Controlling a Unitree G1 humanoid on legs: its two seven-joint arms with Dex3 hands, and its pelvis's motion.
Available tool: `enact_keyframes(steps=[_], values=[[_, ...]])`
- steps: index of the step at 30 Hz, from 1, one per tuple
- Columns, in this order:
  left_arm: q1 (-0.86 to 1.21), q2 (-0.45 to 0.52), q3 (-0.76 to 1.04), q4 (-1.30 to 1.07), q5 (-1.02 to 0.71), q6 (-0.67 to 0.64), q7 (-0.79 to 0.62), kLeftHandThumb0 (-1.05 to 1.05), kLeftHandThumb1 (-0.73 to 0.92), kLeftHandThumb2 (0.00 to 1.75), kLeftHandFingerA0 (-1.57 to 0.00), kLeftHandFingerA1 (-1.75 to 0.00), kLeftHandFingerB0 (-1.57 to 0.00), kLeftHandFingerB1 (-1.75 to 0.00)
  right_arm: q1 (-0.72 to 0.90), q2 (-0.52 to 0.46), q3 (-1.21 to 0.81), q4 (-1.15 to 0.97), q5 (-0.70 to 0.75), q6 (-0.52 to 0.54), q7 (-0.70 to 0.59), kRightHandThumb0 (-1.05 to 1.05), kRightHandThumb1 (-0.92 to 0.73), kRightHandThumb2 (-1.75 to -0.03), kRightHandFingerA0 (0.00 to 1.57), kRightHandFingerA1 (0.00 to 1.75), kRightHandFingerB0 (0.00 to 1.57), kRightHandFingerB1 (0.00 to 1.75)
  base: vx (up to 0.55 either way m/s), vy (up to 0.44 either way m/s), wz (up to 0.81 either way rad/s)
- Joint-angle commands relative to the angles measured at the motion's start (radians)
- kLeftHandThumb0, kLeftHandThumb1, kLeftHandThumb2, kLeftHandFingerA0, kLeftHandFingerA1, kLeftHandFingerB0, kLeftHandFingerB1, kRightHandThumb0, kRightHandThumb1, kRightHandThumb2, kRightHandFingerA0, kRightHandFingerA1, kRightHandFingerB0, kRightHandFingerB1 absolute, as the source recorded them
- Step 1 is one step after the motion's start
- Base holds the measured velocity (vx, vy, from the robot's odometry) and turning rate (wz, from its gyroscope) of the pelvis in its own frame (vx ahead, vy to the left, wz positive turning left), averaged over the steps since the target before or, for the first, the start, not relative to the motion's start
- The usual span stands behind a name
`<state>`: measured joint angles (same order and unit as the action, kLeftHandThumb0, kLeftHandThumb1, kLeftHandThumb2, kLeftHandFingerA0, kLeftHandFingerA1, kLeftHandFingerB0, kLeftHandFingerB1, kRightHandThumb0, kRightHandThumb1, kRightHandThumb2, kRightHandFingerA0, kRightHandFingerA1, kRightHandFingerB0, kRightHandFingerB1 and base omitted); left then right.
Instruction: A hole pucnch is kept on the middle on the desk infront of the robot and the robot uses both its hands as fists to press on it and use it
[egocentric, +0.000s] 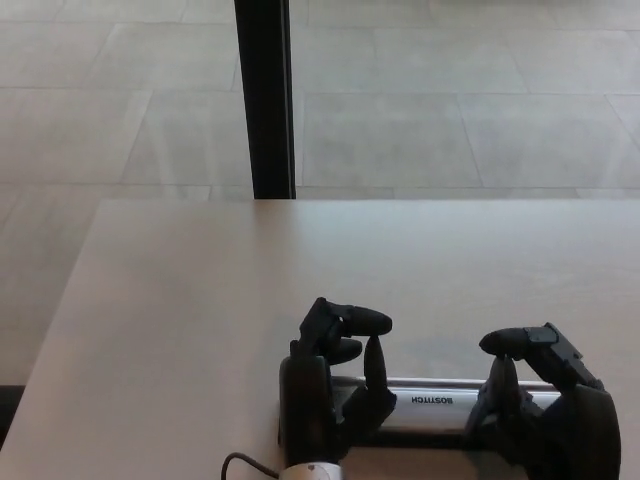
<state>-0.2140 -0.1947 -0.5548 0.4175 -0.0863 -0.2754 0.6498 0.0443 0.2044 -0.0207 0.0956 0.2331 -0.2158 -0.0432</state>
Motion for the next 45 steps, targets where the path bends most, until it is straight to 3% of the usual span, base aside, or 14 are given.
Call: enact_keyframes(steps=[1, 3, 5, 10, 15, 16, 22, 25, 31, 34, 35, 37, 41, 45], values=[[0.09, -0.326, -0.065, 0.378, 0.223, -0.129, 0.388, -0.3, 0.8, 0.87, -0.83, -1.75, -0.63, -1.65, 0.024, 0.106, -0.122, 0.273, -0.185, -0.387, -0.307, -0.4, -0.63, -0.95, 1.01, 1.75, 0.71, 1.66, 0.0, 0.0, 0.0], [0.055, -0.316, -0.069, 0.422, 0.247, -0.126, 0.418, -0.3, 0.77, 0.9, -0.82, -1.75, -0.71, -1.49, 0.003, 0.108, -0.141, 0.322, -0.161, -0.409, -0.31, -0.39, -0.63, -0.95, 0.97, 1.75, 0.75, 1.6, 0.0, 0.0, 0.0], [0.023, -0.303, -0.078, 0.462, 0.271, -0.138, 0.436, -0.31, 0.78, 0.9, -0.84, -1.75, -0.7, -1.41, -0.011, 0.101, -0.149, 0.361, -0.151, -0.418, -0.309, -0.37, -0.62, -0.97, 0.95, 1.75, 0.74, 1.61, 0.0, 0.0, 0.0], [-0.038, -0.277, -0.099, 0.543, 0.313, -0.116, 0.461, -0.31, 0.79, 0.93, -0.84, -1.75, -0.74, -1.33, -0.047, 0.083, -0.169, 0.454, -0.143, -0.46, -0.317, -0.37, -0.61, -0.95, 0.95, 1.75, 0.76, 1.62, 0.0, 0.0, 0.0], [-0.074, -0.254, -0.135, 0.598, 0.354, -0.098, 0.449, -0.32, 0.83, 0.84, -0.82, -1.75, -0.73, -1.29, -0.074, 0.082, -0.187, 0.538, -0.126, -0.467, -0.33, -0.36, -0.59, -0.97, 0.91, 1.75, 0.73, 1.65, 0.0, 0.0, 0.0], [-0.076, -0.256, -0.136, 0.601, 0.351, -0.082, 0.436, -0.33, 0.86, 0.75, -0.88, -1.74, -0.67, -1.14, -0.089, 0.089, -0.199, 0.565, -0.095, -0.476, -0.31, -0.34, -0.58, -0.98, 0.95, 1.75, 0.78, 1.59, 0.0, 0.0, 0.0], [-0.09, -0.263, -0.128, 0.641, 0.368, -0.098, 0.474, -0.29, 0.87, 0.76, -0.81, -1.75, -0.73, -1.15, -0.115, 0.091, -0.212, 0.635, -0.105, -0.549, -0.307, -0.33, -0.53, -1.02, 0.94, 1.75, 0.77, 1.63, 0.0, 0.0, 0.0], [-0.095, -0.27, -0.115, 0.658, 0.37, -0.12, 0.492, -0.31, 0.84, 0.8, -0.83, -1.75, -0.72, -1.25, -0.126, 0.088, -0.216, 0.662, -0.117, -0.564, -0.313, -0.35, -0.53, -1.03, 0.94, 1.75, 0.78, 1.64, 0.0, 0.0, 0.0], [-0.1, -0.282, -0.09, 0.683, 0.381, -0.176, 0.515, -0.3, 0.85, 0.81, -0.81, -1.75, -0.7, -1.2, -0.133, 0.082, -0.208, 0.683, -0.169, -0.605, -0.353, -0.38, -0.56, -0.99, 0.93, 1.75, 0.78, 1.64, 0.0, 0.0, 0.0], [-0.085, -0.292, -0.083, 0.679, 0.388, -0.181, 0.529, -0.3, 0.82, 0.87, -0.83, -1.75, -0.69, -1.29, -0.114, 0.092, -0.203, 0.647, -0.166, -0.595, -0.352, -0.38, -0.59, -0.96, 0.95, 1.75, 0.75, 1.63, 0.0, 0.0, 0.0], [-0.09, -0.298, -0.069, 0.674, 0.384, -0.207, 0.547, -0.29, 0.77, 0.93, -0.86, -1.75, -0.67, -1.46, -0.12, 0.093, -0.198, 0.618, -0.161, -0.578, -0.348, -0.4, -0.6, -0.93, 0.98, 1.75, 0.77, 1.6, 0.0, 0.0, 0.0], [-0.087, -0.299, -0.059, 0.666, 0.385, -0.215, 0.543, -0.32, 0.8, 0.89, -0.86, -1.75, -0.64, -1.54, -0.119, 0.093, -0.191, 0.601, -0.164, -0.583, -0.343, -0.39, -0.61, -0.93, 0.98, 1.75, 0.78, 1.59, 0.0, 0.0, 0.0], [-0.095, -0.288, -0.018, 0.6, 0.351, -0.223, 0.467, -0.31, 0.85, 0.79, -0.83, -1.75, -0.57, -1.74, -0.128, 0.077, -0.167, 0.512, -0.178, -0.555, -0.328, -0.42, -0.63, -0.92, 1.02, 1.75, 0.73, 1.62, 0.0, 0.0, 0.0], [-0.152, -0.23, 0.032, 0.335, 0.284, -0.146, 0.276, -0.3, 0.83, 0.97, -0.93, -1.75, -0.61, -1.75, -0.149, 0.036, -0.132, 0.253, -0.137, -0.395, -0.286, -0.36, -0.67, -0.94, 0.99, 1.75, 0.71, 1.54, 0.0, 0.0, 0.0]])
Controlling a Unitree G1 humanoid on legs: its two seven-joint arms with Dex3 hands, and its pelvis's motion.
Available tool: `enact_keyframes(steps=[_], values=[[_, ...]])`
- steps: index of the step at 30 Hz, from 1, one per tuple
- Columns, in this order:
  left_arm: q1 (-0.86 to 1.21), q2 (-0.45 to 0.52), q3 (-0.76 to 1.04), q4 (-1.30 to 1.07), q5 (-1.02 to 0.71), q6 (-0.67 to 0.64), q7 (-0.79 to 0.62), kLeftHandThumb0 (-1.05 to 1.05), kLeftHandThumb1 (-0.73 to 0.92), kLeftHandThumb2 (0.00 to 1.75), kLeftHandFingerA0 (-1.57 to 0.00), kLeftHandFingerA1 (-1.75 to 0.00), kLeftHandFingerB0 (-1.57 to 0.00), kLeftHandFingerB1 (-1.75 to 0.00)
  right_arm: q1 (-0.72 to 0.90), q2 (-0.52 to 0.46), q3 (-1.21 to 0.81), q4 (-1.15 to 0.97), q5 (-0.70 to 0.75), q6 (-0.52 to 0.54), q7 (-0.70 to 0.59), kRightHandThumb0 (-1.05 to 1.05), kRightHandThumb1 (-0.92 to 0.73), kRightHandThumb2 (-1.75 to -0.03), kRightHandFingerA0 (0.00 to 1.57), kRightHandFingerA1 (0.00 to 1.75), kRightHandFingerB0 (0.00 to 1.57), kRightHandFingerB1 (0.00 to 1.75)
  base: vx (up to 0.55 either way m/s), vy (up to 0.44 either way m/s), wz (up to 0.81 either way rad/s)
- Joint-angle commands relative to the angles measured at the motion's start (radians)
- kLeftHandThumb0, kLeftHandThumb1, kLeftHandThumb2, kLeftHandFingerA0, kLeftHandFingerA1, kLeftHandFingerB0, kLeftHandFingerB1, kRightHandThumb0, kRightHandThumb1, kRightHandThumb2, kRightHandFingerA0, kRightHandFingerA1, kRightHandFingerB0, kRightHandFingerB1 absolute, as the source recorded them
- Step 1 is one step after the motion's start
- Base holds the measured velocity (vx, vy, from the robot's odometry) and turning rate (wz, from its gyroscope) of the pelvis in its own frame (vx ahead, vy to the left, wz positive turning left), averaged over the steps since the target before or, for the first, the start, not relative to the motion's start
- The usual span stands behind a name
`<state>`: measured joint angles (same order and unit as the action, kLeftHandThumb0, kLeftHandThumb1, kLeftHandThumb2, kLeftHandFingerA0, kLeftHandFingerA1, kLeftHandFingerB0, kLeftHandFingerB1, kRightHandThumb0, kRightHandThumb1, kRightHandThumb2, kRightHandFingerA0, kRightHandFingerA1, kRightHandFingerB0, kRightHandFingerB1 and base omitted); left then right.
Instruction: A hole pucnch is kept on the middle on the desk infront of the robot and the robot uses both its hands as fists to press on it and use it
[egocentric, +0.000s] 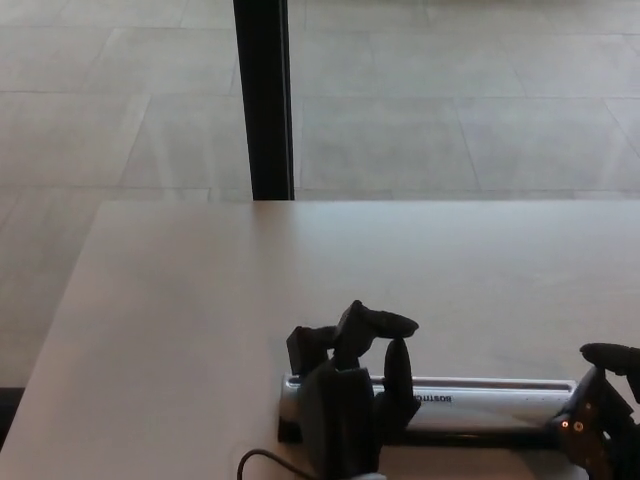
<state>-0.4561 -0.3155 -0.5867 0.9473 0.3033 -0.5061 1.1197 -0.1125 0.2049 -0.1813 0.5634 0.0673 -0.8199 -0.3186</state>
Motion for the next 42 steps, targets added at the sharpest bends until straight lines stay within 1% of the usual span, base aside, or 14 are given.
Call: enact_keyframes(steps=[1, 3, 6, 12, 14, 17, 23, 28, 31, 32, 36, 39, 40, 42], values=[[0.091, -0.106, 0.063, -0.223, -0.105, 0.104, -0.21, -0.3, 0.83, 0.97, -0.93, -1.75, -0.61, -1.75, 0.007, 0.03, 0.031, -0.231, 0.025, 0.22, -0.012, -0.36, -0.67, -0.94, 0.99, 1.75, 0.71, 1.54, 0.0, 0.0, 0.0], [0.088, -0.094, 0.068, -0.284, -0.13, 0.114, -0.269, -0.31, 0.82, 0.96, -0.97, -1.75, -0.62, -1.75, 0.002, 0.018, 0.04, -0.285, 0.047, 0.255, 0.008, -0.34, -0.67, -0.96, 0.99, 1.75, 0.7, 1.52, 0.0, 0.0, 0.0], [0.049, -0.005, 0.096, -0.73, -0.438, 0.551, -0.587, -0.25, 0.89, 0.93, -0.89, -1.75, -0.47, -1.75, -0.051, -0.075, 0.055, -0.526, 0.1, 0.444, 0.055, -0.29, -0.67, -1.0, 0.93, 1.75, 0.69, 1.51, 0.0, 0.0, 0.0], [-0.099, 0.198, 0.229, -1.067, -0.732, 0.922, -0.692, -0.22, 0.67, 1.16, -0.94, -1.75, -0.58, -1.69, -0.069, -0.252, 0.021, -0.817, 0.28, 0.703, 0.096, -0.28, -0.68, -1.01, 1.01, 1.75, 0.76, 1.38, 0.0, 0.0, 0.0], [-0.128, 0.268, 0.273, -1.127, -0.813, 0.97, -0.709, -0.24, 0.67, 1.09, -0.89, -1.75, -0.68, -1.47, -0.052, -0.325, -0.005, -0.877, 0.348, 0.757, 0.117, -0.27, -0.7, -0.97, 1.0, 1.75, 0.75, 1.37, 0.0, 0.0, 0.0], [-0.134, 0.438, 0.366, -1.248, -0.977, 1.027, -0.719, -0.27, 0.79, 0.82, -0.87, -1.75, -0.55, -1.67, 0.003, -0.478, -0.11, -0.908, 0.436, 0.801, 0.162, -0.23, -0.69, -1.02, 0.98, 1.75, 0.74, 1.36, 0.0, 0.0, 0.0], [0.021, 0.728, 0.534, -1.34, -1.102, 0.952, -0.826, -0.2, 0.66, 1.06, -0.88, -1.75, -0.62, -1.64, 0.077, -0.693, -0.363, -0.749, 0.518, 0.862, 0.212, -0.28, -0.58, -1.0, 1.01, 1.75, 0.81, 1.21, 0.0, 0.0, 0.0], [0.311, 0.969, 0.884, -1.261, -1.135, 1.009, -0.893, -0.17, 0.85, 0.78, -0.8, -1.75, -0.56, -1.63, 0.162, -0.906, -0.651, -0.391, 0.51, 0.949, 0.247, -0.45, -0.62, -0.79, 1.06, 1.69, 0.92, 0.8, 0.0, 0.0, 0.0], [0.447, 1.0, 1.043, -1.1, -1.06, 0.953, -0.965, -0.23, 0.7, 0.93, -0.91, -1.75, -0.62, -1.66, 0.215, -0.982, -0.758, -0.178, 0.476, 0.943, 0.225, -0.49, -0.67, -0.71, 1.08, 1.66, 0.79, 0.82, 0.0, 0.0, 0.0], [0.47, 1.001, 1.082, -1.063, -1.05, 0.957, -0.948, -0.29, 0.65, 0.85, -1.17, -1.75, -0.78, -1.42, 0.222, -0.997, -0.778, -0.132, 0.473, 0.947, 0.206, -0.49, -0.68, -0.65, 1.08, 1.64, 0.76, 0.85, 0.0, 0.0, 0.0], [0.572, 0.992, 1.203, -0.952, -1.01, 0.964, -0.881, -0.46, 0.68, 0.74, -1.03, -1.75, -0.85, -1.53, 0.254, -1.023, -0.83, 0.013, 0.465, 0.907, 0.169, -0.47, -0.53, -1.03, 1.31, 1.38, 0.69, 0.85, 0.0, 0.0, 0.0], [0.693, 0.968, 1.276, -0.744, -0.916, 0.877, -0.861, -0.46, 0.51, 0.92, -1.09, -1.75, -0.94, -1.55, 0.299, -0.988, -0.863, 0.106, 0.458, 0.874, 0.078, -0.56, -0.7, -0.7, 1.0, 1.65, 0.59, 0.94, 0.0, 0.0, 0.0], [0.701, 0.964, 1.28, -0.724, -0.914, 0.866, -0.861, -0.47, 0.46, 0.97, -1.12, -1.75, -0.95, -1.53, 0.297, -0.987, -0.866, 0.135, 0.465, 0.859, 0.086, -0.53, -0.53, -1.04, 1.26, 1.37, 0.67, 0.92, 0.0, 0.0, 0.0], [0.72, 0.919, 1.312, -0.573, -0.915, 0.778, -0.845, -0.49, 0.35, 1.04, -1.34, -1.43, -1.07, -1.27, 0.294, -0.935, -0.871, 0.195, 0.482, 0.8, 0.07, -0.58, -0.54, -1.03, 1.33, 1.46, 0.66, 0.96, 0.0, 0.0, 0.0]])
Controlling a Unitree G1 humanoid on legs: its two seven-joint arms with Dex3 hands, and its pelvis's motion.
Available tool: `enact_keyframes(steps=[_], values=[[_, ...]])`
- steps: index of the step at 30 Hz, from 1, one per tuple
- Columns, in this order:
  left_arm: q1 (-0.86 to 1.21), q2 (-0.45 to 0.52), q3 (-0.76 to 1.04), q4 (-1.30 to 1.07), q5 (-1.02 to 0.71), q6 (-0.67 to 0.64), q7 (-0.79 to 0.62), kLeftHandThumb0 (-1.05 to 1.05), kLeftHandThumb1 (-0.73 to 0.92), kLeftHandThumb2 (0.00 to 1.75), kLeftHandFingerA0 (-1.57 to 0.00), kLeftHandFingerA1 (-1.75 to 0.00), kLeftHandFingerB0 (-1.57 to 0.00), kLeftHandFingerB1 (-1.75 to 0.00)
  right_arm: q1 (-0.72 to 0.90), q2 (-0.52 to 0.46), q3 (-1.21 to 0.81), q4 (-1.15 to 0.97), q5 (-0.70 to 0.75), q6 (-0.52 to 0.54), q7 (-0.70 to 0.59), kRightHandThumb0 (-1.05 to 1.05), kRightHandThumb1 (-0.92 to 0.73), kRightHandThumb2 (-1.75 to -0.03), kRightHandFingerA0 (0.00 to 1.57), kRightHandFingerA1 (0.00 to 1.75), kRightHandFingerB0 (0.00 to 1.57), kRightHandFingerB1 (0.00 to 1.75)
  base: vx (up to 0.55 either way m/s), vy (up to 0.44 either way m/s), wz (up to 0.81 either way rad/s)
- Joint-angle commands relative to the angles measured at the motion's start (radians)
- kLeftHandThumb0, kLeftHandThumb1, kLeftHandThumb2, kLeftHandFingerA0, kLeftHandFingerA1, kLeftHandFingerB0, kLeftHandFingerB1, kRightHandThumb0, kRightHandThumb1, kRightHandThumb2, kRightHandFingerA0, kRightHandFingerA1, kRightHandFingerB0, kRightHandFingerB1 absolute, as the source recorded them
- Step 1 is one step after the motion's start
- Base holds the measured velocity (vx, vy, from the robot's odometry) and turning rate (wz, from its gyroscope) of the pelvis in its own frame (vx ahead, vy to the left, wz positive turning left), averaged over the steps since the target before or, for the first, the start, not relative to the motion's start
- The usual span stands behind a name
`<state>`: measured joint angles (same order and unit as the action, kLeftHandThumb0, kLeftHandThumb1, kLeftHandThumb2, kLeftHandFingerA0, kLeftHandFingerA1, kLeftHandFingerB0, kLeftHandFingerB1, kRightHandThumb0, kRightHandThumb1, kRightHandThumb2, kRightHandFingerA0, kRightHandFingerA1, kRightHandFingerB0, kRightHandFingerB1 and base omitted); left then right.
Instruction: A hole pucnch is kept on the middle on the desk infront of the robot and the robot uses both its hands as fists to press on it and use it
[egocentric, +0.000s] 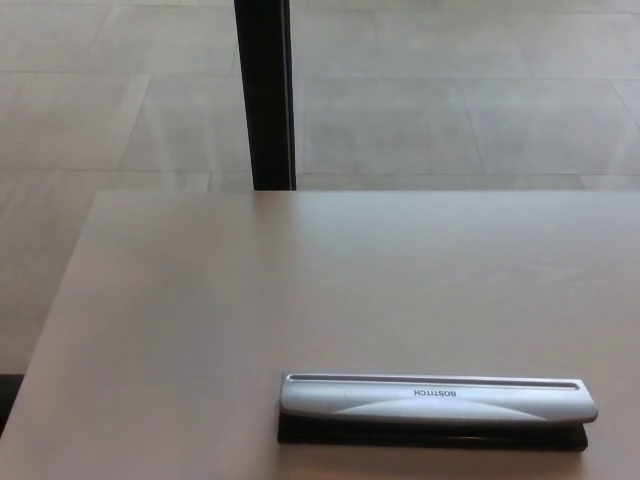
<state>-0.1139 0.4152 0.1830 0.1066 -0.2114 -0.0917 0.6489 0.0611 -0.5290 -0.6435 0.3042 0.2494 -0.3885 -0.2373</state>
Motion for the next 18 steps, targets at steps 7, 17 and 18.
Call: enact_keyframes(steps=[7, 17, 18], values=[[0.437, 0.025, 0.521, 0.546, -0.326, 0.211, -0.314, -0.37, 0.5, 0.87, -0.94, -1.65, -0.76, -0.73, 0.057, -0.055, -0.38, 0.612, 0.299, 0.284, -0.027, -0.56, -0.64, -0.76, 0.92, 1.62, 0.52, 1.31, 0.0, 0.0, 0.0], [0.597, -0.077, 0.212, 0.711, -0.088, 0.168, -0.516, -0.23, 0.42, 0.71, -0.98, -1.13, -0.87, -0.77, 0.093, 0.269, -0.35, 0.453, 0.291, 0.351, -0.135, -0.35, -0.56, -0.93, 0.9, 1.28, 0.75, 1.17, 0.0, 0.0, 0.0], [0.613, -0.069, 0.189, 0.721, -0.066, 0.132, -0.531, -0.3, 0.42, 0.67, -1.0, -1.03, -0.87, -0.72, 0.12, 0.299, -0.321, 0.428, 0.273, 0.376, -0.113, -0.39, -0.53, -0.88, 0.93, 1.34, 0.79, 1.21, 0.0, 0.0, 0.0]])
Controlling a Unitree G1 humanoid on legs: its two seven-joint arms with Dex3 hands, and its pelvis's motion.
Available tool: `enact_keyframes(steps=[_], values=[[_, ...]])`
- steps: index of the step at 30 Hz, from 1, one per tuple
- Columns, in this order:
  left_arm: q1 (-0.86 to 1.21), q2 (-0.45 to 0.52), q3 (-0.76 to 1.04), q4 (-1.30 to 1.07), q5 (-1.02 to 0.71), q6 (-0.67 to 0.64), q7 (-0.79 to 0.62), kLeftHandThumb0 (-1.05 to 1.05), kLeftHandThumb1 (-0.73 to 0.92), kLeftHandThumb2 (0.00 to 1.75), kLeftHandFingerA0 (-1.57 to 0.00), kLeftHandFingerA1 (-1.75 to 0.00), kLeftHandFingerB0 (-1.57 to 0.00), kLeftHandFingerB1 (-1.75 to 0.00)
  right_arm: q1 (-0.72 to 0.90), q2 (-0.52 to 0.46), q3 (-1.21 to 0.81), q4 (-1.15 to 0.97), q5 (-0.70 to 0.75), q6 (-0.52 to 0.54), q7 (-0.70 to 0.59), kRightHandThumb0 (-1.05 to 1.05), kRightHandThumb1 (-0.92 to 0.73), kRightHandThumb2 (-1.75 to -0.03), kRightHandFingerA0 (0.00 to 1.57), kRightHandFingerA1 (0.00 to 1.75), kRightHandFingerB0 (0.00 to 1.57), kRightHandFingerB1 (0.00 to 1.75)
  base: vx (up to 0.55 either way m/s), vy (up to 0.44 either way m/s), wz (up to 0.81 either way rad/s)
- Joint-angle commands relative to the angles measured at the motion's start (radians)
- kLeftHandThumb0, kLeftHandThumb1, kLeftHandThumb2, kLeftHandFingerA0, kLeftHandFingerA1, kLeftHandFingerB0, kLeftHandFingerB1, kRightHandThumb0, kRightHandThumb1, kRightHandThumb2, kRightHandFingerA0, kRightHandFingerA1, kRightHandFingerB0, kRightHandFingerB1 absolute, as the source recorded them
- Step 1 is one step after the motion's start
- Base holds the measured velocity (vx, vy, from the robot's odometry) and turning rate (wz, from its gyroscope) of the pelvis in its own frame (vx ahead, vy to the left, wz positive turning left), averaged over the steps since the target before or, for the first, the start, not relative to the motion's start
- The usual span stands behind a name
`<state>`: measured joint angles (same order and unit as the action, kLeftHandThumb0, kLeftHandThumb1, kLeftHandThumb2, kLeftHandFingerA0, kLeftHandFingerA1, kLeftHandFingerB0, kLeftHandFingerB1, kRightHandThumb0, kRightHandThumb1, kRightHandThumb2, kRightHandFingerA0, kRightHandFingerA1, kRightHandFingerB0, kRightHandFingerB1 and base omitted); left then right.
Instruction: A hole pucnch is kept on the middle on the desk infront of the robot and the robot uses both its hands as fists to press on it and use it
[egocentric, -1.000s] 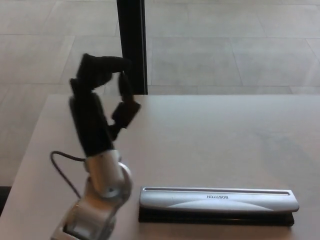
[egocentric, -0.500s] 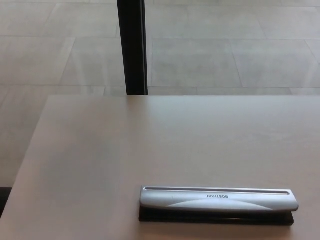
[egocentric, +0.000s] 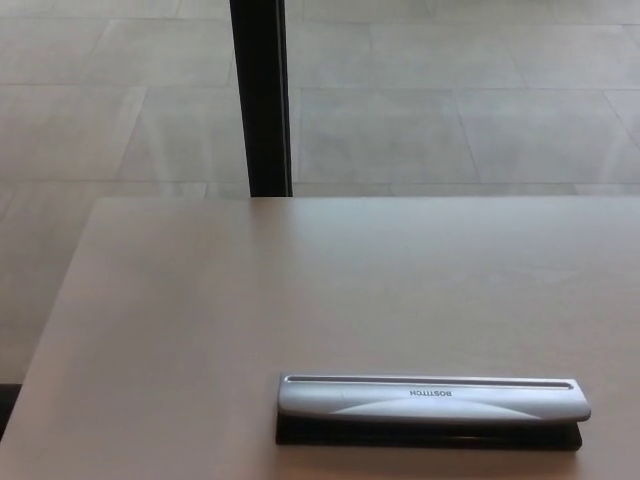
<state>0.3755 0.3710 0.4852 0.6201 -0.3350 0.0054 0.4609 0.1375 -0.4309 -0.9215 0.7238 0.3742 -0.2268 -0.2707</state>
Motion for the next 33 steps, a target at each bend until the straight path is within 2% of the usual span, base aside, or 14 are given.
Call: enact_keyframes(steps=[1, 3, 4, 5, 9, 10, 12, 15, 17, 19, 22, 23, 25, 33], values=[[0.125, -0.022, -0.115, 0.208, 0.057, 0.03, -0.345, -0.3, 0.42, 0.67, -1.0, -1.03, -0.87, -0.72, 0.044, 0.206, -0.038, 0.004, 0.145, 0.218, -0.079, -0.39, -0.53, -0.88, 0.93, 1.34, 0.79, 1.21, 0.0, 0.0, 0.0], [0.128, -0.017, -0.109, 0.203, 0.041, 0.027, -0.348, -0.33, 0.42, 0.63, -1.03, -1.06, -0.87, -0.71, 0.075, 0.251, -0.004, -0.079, 0.14, 0.261, -0.07, -0.36, -0.53, -0.85, 0.82, 1.38, 0.7, 1.14, 0.0, 0.0, 0.0], [0.124, -0.01, -0.113, 0.209, 0.042, 0.025, -0.349, -0.31, 0.42, 0.7, -1.04, -1.17, -0.85, -0.73, 0.085, 0.263, 0.02, -0.047, 0.123, 0.249, -0.022, -0.43, -0.56, -0.75, 0.83, 1.32, 0.63, 0.97, 0.0, 0.0, 0.0], [0.156, -0.017, -0.118, 0.155, 0.038, 0.035, -0.341, -0.35, 0.42, 0.66, -0.96, -1.04, -0.85, -0.71, 0.1, 0.288, 0.028, -0.089, 0.129, 0.258, -0.019, -0.43, -0.57, -0.77, 0.81, 1.24, 0.5, 0.87, 0.0, 0.0, 0.0], [0.142, -0.01, -0.119, 0.161, 0.02, 0.04, -0.36, -0.35, 0.42, 0.63, -0.97, -0.98, -0.81, -0.72, 0.121, 0.325, 0.079, -0.178, 0.092, 0.286, -0.026, -0.42, -0.64, -0.76, 0.81, 1.19, 0.54, 0.95, 0.0, 0.0, 0.0], [0.125, -0.008, -0.119, 0.191, 0.022, 0.033, -0.363, -0.34, 0.44, 0.65, -0.93, -0.85, -0.79, -0.7, 0.123, 0.319, 0.107, -0.159, 0.063, 0.277, -0.002, -0.44, -0.66, -0.74, 0.83, 1.11, 0.51, 0.86, 0.0, 0.0, 0.0], [0.104, -0.005, -0.121, 0.213, 0.026, 0.034, -0.365, -0.34, 0.46, 0.65, -0.93, -0.83, -0.78, -0.7, 0.137, 0.322, 0.14, -0.168, 0.046, 0.265, 0.029, -0.43, -0.61, -0.76, 0.86, 1.11, 0.56, 0.92, 0.0, 0.0, 0.0], [0.136, 0.006, -0.158, 0.159, 0.055, 0.039, -0.38, -0.38, 0.5, 0.65, -1.03, -0.81, -0.82, -0.67, 0.159, 0.319, 0.187, -0.183, 0.022, 0.26, 0.054, -0.44, -0.58, -0.75, 1.0, 1.01, 0.57, 0.84, 0.0, 0.0, 0.0], [0.141, 0.0, -0.15, 0.134, 0.038, 0.06, -0.381, -0.37, 0.45, 0.66, -1.09, -0.86, -0.78, -0.68, 0.175, 0.33, 0.211, -0.226, 0.02, 0.266, 0.049, -0.45, -0.54, -0.75, 1.02, 0.97, 0.67, 0.93, 0.0, 0.0, 0.0], [0.143, 0.003, -0.142, 0.144, 0.022, 0.079, -0.419, -0.33, 0.43, 0.62, -1.0, -0.78, -0.7, -0.62, 0.191, 0.322, 0.249, -0.232, 0.002, 0.265, 0.074, -0.45, -0.59, -0.72, 1.05, 0.88, 0.68, 0.87, 0.0, 0.0, 0.0], [0.131, 0.018, -0.161, 0.174, 0.047, 0.092, -0.438, -0.32, 0.45, 0.6, -0.94, -0.77, -0.8, -0.67, 0.207, 0.318, 0.277, -0.248, 0.004, 0.282, 0.077, -0.44, -0.56, -0.71, 1.09, 0.87, 0.72, 0.9, 0.0, 0.0, 0.0], [0.121, 0.017, -0.154, 0.194, 0.041, 0.086, -0.442, -0.32, 0.45, 0.59, -0.98, -0.88, -0.82, -0.69, 0.207, 0.313, 0.285, -0.246, -0.001, 0.289, 0.068, -0.44, -0.56, -0.7, 1.13, 0.87, 0.73, 0.85, 0.0, 0.0, 0.0], [0.117, 0.02, -0.153, 0.207, 0.044, 0.083, -0.447, -0.33, 0.47, 0.58, -0.93, -0.81, -0.83, -0.67, 0.213, 0.314, 0.29, -0.251, 0.003, 0.29, 0.067, -0.44, -0.54, -0.71, 1.15, 0.9, 0.77, 0.94, 0.0, 0.0, 0.0], [0.114, 0.023, -0.141, 0.204, 0.056, 0.098, -0.46, -0.33, 0.45, 0.6, -0.97, -0.8, -0.83, -0.68, 0.218, 0.297, 0.313, -0.217, -0.009, 0.258, 0.094, -0.46, -0.55, -0.69, 1.08, 0.93, 0.77, 0.9, 0.0, 0.0, 0.0]])
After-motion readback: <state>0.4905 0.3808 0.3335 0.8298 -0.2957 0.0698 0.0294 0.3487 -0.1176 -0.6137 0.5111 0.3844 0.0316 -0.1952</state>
